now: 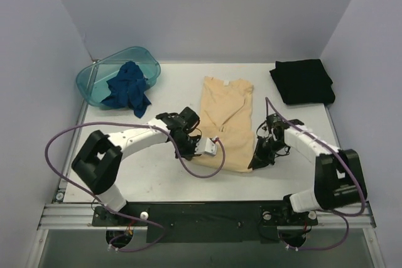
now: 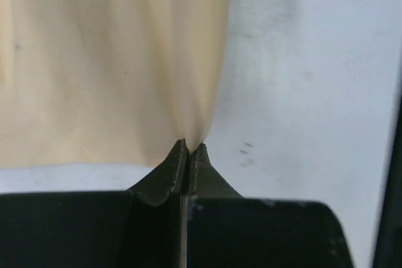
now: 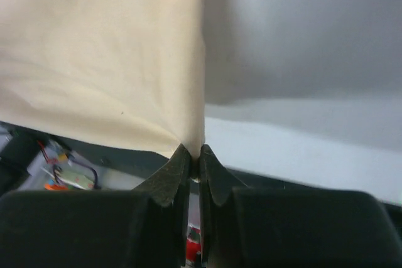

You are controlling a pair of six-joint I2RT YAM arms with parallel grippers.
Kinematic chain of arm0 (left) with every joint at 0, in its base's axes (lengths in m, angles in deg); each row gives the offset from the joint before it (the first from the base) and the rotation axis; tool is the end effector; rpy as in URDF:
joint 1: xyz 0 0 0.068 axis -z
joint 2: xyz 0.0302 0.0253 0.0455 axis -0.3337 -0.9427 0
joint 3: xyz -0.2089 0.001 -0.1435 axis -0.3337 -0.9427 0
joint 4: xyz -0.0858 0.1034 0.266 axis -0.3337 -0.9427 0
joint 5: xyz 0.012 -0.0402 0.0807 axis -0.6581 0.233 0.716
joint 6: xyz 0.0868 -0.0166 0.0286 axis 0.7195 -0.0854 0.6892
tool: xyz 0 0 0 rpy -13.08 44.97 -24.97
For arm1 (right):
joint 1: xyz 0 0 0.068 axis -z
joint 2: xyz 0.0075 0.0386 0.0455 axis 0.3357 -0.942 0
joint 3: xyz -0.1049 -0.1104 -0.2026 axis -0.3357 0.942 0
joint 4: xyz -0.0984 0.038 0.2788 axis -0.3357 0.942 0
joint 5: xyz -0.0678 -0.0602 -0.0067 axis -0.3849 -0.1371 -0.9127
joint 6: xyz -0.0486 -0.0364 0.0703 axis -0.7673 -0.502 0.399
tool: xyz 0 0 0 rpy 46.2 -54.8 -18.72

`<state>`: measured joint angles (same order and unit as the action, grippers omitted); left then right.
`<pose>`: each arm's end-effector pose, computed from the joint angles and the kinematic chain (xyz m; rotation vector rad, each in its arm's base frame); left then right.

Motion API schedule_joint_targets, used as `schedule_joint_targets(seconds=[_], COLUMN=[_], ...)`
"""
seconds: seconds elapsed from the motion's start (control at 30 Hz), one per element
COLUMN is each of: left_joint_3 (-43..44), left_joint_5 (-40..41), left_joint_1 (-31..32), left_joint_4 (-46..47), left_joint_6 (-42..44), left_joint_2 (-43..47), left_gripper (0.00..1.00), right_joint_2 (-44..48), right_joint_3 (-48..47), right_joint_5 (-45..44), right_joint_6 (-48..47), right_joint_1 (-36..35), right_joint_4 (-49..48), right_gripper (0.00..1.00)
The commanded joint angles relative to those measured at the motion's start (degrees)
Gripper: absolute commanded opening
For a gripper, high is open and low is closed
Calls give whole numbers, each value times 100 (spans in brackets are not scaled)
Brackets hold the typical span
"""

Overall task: Fold and stack the t-shirts
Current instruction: Grab one side of the 2/3 rectangular tshirt with both arms, then fold the long partially folded tshirt into a neat square

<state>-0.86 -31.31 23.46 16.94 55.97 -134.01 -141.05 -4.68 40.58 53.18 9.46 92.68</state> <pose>0.2468 -0.2727 0.1038 2.1058 1.8235 -0.5109 0.2798 0.0902 0.0685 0.4407 2.8968 0.8403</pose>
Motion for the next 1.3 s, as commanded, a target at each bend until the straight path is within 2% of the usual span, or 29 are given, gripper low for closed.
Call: schedule_joint_targets(seconds=[0.0, 0.07, 0.17, 0.3, 0.33, 0.5, 0.63, 0.7, 0.8, 0.93, 1.07, 1.27], left_joint_3=[-20, 207, 525, 946, 1112, 2034, 2843, 3099, 3477, 4110, 4742, 4928], left_joint_5=[-501, -958, -1661, -1838, -1865, -1944, -2005, -2050, -2094, -1831, -1663, -1506], left_joint_1=[413, 511, 494, 363, 127, -997, -1561, -1790, -1993, -2142, -2248, -2248], left_joint_4=[-2469, -3286, -3915, -4162, -4119, -3390, -3090, -2670, -2335, -1834, -1560, -1113], left_joint_6=[208, 392, 280, -142, -247, -1012, -1373, -1662, -1953, -2436, -2797, -2981], left_joint_2=[1190, 1594, 2018, 2195, 2125, 1353, 238, -210, -775, -1575, -2225, -2770], left_gripper=[0, 0, 0, 0, 0, 0, 0, 0, 0, 0, 0, 0], right_joint_2=[1202, 1616, 2248, 2505, 2435, 1138, 47, -577, -1674, -2590, -3048, -3786], right_joint_3=[269, 41, -381, -715, -951, -1734, -2534, -2991, -3623, -4345, -4828, -5391], right_joint_5=[209, 289, 401, 737, 728, 921, 1282, 1448, 1755, 1695, 1642, 1475], right_joint_6=[2, 178, 642, 855, 785, -66, -525, -630, -709, -701, -402, -130], right_joint_1=[-819, -1459, -2095, -2114, -2088, -1343, -368, -181, 48, 329, 610, 725], right_joint_4=[1859, 2553, 3172, 3199, 3199, 2726, 2313, 2146, 1986, 1951, 1662, 1477], right_gripper=[0, 0, 0, 0, 0, 0, 0, 0, 0, 0, 0, 0])
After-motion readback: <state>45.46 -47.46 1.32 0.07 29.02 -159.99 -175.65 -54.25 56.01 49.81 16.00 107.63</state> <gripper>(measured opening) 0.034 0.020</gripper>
